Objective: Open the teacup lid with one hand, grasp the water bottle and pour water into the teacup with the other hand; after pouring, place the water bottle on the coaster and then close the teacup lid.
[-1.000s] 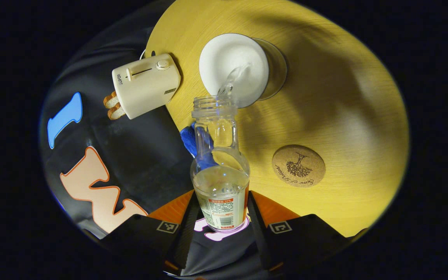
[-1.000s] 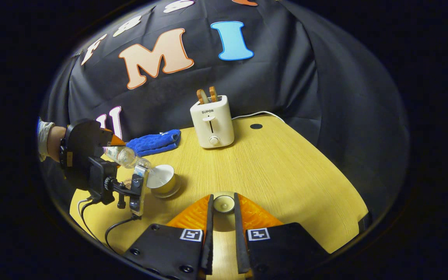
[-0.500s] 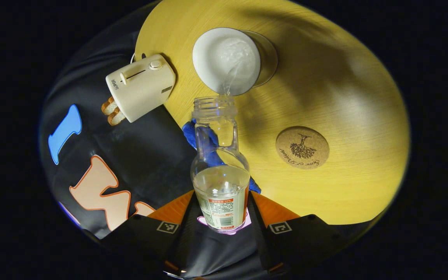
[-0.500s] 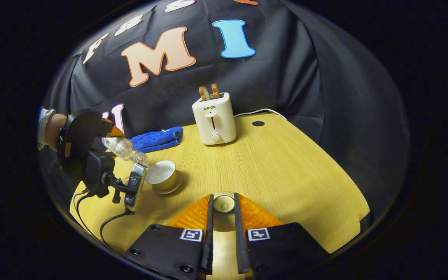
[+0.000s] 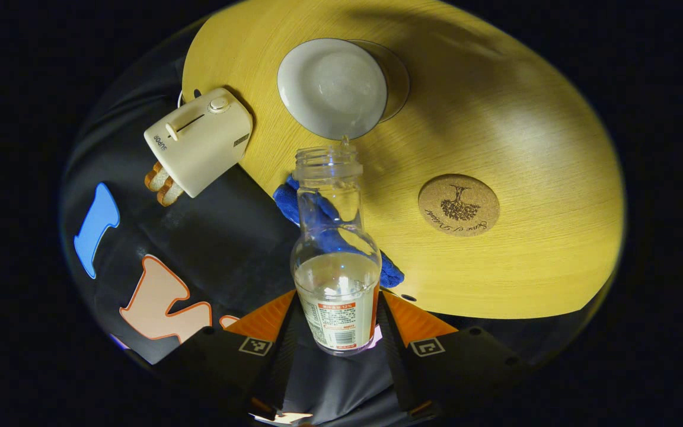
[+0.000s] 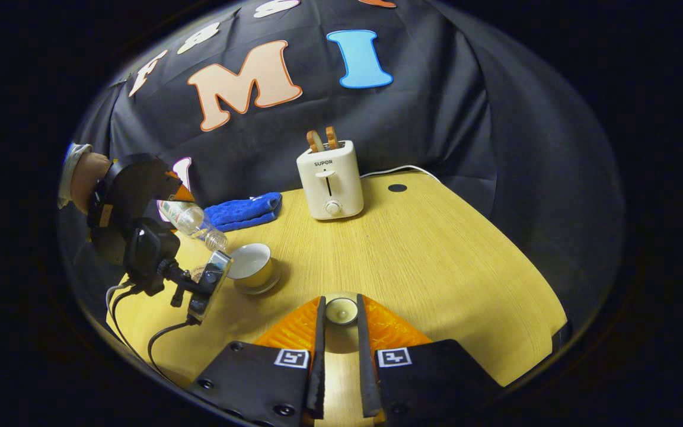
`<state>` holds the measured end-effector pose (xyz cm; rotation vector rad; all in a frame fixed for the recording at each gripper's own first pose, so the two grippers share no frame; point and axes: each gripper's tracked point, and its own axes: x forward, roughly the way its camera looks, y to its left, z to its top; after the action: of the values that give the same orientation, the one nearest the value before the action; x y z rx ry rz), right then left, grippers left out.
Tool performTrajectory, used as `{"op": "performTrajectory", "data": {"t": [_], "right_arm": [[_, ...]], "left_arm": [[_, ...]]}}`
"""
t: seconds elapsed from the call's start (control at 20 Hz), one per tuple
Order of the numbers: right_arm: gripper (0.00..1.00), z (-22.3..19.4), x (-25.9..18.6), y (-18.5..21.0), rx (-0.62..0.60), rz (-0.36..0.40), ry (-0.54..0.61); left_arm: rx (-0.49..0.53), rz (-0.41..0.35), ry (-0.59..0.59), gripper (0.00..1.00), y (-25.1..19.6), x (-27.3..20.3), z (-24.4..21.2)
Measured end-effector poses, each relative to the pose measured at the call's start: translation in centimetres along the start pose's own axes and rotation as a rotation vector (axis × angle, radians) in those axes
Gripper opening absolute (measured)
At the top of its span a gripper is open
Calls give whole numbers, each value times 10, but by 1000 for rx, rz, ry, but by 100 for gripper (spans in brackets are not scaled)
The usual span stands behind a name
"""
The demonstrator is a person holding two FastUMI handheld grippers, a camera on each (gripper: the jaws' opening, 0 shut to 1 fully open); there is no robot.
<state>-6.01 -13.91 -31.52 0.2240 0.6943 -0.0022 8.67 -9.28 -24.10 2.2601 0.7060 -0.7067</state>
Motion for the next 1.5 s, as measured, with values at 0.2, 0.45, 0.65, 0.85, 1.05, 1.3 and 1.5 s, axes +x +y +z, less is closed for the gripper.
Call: {"op": "performTrajectory", "data": {"t": [0.2, 0.45, 0.65, 0.85, 1.05, 1.3, 1.5], "right_arm": [[25, 0, -3, -5, -2, -17, 8], [28, 7, -8, -1, -40, -19, 11], [28, 14, -7, 19, -70, -5, 23], [28, 20, -7, 34, -82, 9, 28], [28, 23, -7, 41, -114, 7, 40], [28, 29, -9, 55, -148, 6, 51], [28, 32, -13, 69, -187, 9, 58]], "left_arm": [[-59, -1, -61, 69, -3, -1, 15], [-280, -16, -168, 68, -18, 2, 37], [-594, -39, -291, 68, -27, 2, 57], [-809, -52, -348, 69, -37, 2, 59], [-1018, -3, -416, 68, -33, 0, 53], [-1318, 27, -525, 68, -27, -5, 53], [-1485, 30, -580, 66, -28, -1, 52]]}}
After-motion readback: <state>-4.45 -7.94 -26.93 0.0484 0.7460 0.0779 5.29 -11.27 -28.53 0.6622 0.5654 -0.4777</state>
